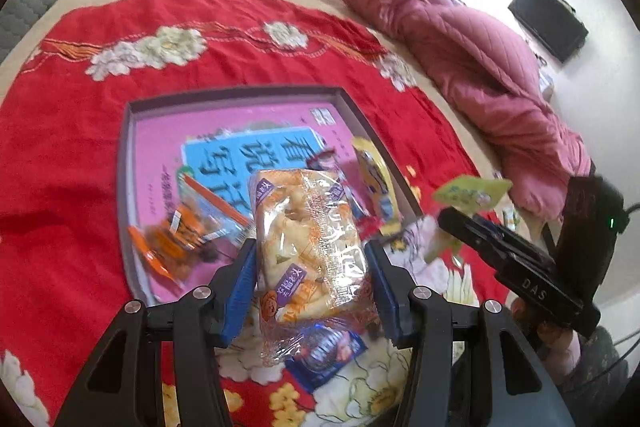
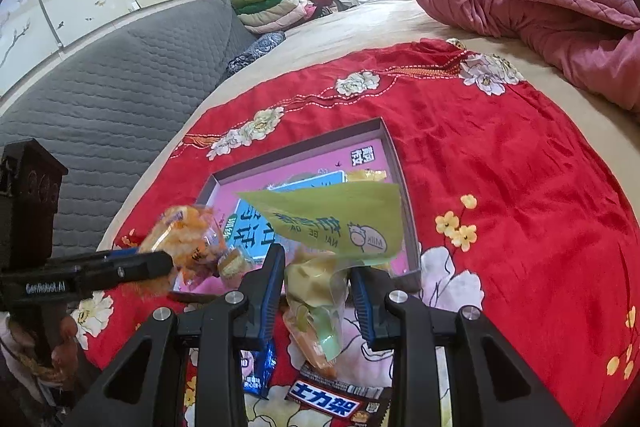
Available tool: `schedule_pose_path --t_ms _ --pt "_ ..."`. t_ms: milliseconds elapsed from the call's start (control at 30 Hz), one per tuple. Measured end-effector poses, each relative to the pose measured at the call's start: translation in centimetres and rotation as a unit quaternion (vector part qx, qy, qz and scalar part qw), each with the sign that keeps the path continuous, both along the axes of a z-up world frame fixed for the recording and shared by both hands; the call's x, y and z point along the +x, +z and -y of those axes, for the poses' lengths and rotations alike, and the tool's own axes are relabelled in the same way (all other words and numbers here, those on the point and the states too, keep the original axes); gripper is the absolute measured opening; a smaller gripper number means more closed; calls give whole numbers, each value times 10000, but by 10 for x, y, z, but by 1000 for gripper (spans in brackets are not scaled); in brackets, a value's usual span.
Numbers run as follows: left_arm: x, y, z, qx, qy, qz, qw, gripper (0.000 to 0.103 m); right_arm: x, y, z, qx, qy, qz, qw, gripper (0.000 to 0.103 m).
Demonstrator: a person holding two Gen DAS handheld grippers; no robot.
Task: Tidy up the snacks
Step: 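Carry the puffed-snack bag in left gripper while right gripper carries the green bag toward the tray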
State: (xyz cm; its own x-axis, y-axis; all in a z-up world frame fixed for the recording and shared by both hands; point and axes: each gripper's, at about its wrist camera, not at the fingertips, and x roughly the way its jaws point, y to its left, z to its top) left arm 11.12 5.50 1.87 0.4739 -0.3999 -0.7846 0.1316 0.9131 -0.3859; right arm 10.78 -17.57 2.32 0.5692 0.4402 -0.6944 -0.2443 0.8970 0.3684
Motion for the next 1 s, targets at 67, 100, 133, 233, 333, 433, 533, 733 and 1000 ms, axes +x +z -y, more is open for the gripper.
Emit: schedule_pose_path --t_ms 67,100,133,233,333,433,533,733,1000 --pt "3 4 -9 -13 115 66 9999 55 2 2 -1 9 -21 30 10000 33" --pt "5 5 -12 -18 161 91 9998 55 3 4 -2 26 -22 40 10000 33" --pt "7 7 -16 -36 207 123 9997 55 5 5 -2 30 -29 61 10000 33" --pt "11 10 -26 -111 332 199 9992 55 7 8 -5 44 -27 99 9999 33" --pt "14 11 -29 -156 375 265 9988 55 9 11 -9 47 -13 140 9999 33" --pt "17 9 -28 -223 340 280 9988 55 12 13 -12 38 -6 176 9998 33" --pt "19 6 -21 -269 254 284 9989 55 14 15 -14 53 -8 198 9998 33" --pt "22 1 -8 -342 110 316 9989 55 18 15 -17 35 -35 201 9998 33" --pt "31 -21 5 -454 43 162 9988 55 26 8 -22 -30 -79 133 9999 33"
